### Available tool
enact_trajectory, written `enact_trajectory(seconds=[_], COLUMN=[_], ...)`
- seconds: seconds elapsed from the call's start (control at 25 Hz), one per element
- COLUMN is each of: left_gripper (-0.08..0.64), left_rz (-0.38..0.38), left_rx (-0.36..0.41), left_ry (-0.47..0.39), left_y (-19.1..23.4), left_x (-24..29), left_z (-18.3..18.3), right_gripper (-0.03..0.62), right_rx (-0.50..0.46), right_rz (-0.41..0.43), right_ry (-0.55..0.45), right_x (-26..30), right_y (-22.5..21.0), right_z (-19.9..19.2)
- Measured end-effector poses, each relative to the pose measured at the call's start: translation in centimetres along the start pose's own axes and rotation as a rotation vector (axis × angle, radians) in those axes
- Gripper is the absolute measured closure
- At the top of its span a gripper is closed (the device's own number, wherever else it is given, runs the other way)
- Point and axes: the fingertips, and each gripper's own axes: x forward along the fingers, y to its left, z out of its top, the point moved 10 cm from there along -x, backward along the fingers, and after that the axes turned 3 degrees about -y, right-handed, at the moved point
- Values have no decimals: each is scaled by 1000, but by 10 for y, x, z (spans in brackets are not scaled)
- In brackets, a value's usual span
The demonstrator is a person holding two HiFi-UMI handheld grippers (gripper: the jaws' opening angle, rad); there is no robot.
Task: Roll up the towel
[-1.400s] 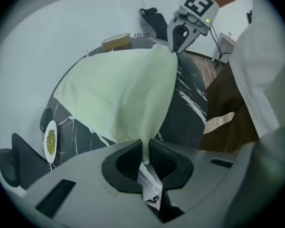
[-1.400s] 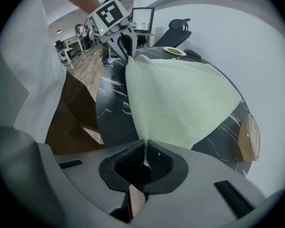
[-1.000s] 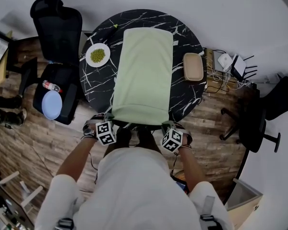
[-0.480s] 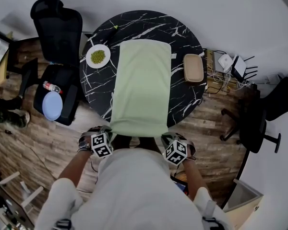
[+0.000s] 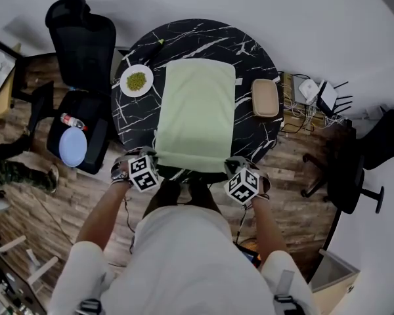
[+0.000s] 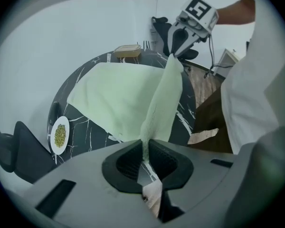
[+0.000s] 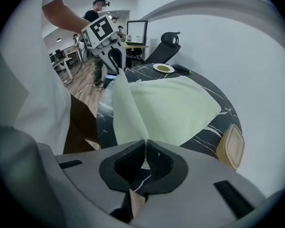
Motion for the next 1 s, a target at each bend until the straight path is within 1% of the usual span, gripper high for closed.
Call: enact_trajectory(seconds=[0.16,0.32,0.36,0.4,0.44,0.48,0.52,0.6,0.64,0.72,0.8,0.84,0.92,0.96,1.0], left_gripper=[532,514,485,434,378,337,305,288,284,278,278,278,278,281,290], left_rz=[12,37,49,63,77,91,105,127,137,150,137,118,67,43,26], left_rx=[-65,-128,-137,-146,-156,-167,-176,-191,-197,-197,-156,-112,4,56,93], left_ry=[31,57,57,52,42,28,14,-15,-29,-53,-64,-62,-49,-38,-26], left_y=[25,38,39,40,40,40,40,40,40,35,23,14,-8,-18,-25], left_x=[22,40,42,43,42,41,39,33,29,21,17,18,23,26,30], left_z=[6,9,9,10,10,9,8,3,1,-4,-9,-11,-12,-13,-14], right_gripper=[584,583,580,562,522,487,475,466,466,466,466,468,472,472,472], right_rx=[-10,3,7,10,14,18,21,13,2,-35,-100,-135,-182,-191,-193], right_rz=[-51,-103,-123,-146,-171,-199,-226,-263,-267,-237,-171,-136,-76,-53,-35], right_ry=[35,63,66,66,60,48,33,8,-1,-16,-25,-22,4,24,42], right_x=[27,51,55,56,56,53,49,39,34,25,20,20,24,28,32], right_y=[-18,-27,-28,-29,-30,-31,-32,-33,-31,-21,-3,8,27,35,40], right_z=[2,1,0,-1,-1,-2,-2,-3,-4,-5,-7,-10,-20,-25,-31])
